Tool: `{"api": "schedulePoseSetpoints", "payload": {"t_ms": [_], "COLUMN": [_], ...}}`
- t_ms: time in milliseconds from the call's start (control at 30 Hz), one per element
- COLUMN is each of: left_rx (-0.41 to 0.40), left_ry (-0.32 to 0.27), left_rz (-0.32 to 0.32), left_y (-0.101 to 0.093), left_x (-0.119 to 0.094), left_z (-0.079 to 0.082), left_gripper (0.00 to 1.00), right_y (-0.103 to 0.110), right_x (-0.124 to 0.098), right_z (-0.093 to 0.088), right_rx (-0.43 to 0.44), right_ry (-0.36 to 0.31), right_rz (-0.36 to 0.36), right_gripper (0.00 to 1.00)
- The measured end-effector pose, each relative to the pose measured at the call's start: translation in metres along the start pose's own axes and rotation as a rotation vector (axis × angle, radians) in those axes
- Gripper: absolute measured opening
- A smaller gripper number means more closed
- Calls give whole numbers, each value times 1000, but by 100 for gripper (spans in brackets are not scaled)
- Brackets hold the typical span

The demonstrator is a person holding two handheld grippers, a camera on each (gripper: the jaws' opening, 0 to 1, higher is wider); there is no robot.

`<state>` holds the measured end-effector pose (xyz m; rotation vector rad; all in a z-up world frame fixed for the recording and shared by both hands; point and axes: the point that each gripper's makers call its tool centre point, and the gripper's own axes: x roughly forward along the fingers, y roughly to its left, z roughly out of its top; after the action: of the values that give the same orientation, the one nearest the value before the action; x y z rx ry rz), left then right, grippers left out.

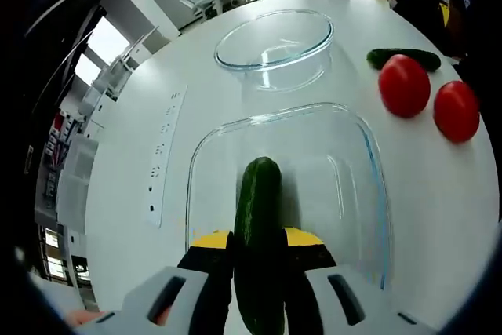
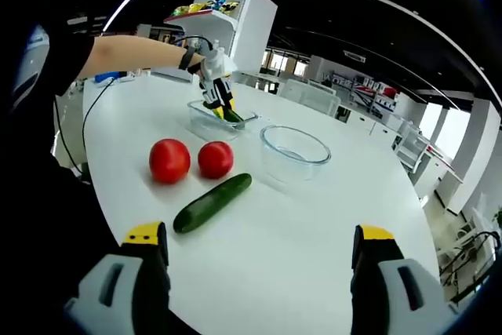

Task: Sort the scattered tomatoes and cucumbers on the table and place them into their respective storage containers

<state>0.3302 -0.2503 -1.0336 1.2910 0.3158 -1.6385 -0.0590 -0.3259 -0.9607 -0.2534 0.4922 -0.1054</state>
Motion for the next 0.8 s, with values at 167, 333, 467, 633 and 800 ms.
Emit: {"api": "schedulePoseSetpoints", "payload": {"t_ms": [167,333,467,633,800], "left_rx": [-24,-27,-34,0,-35], "left_ry": [-28,-76,-92,-68,-102], "left_rz": [-4,-3,33,63,54], "left_y": [-2,-4,-8,-12,-14], "left_x": [-2,-2,-1,2,-4], "left_z": [1,4,1,-2,2], "left_gripper": [23,24,26,28,28], "right_y": [0,-1,0,1,-4], "right_x": [-3,-4,-3,-4,-2], "right_z": [0,-1,1,0,-2], "right_rx": [-1,-2,-4,-7,0], "right_ry": [-4,-1,-5,-2,6], "right_rz": [-3,-7,-2,1,-11], "right_gripper": [95,95,95,95,95]}}
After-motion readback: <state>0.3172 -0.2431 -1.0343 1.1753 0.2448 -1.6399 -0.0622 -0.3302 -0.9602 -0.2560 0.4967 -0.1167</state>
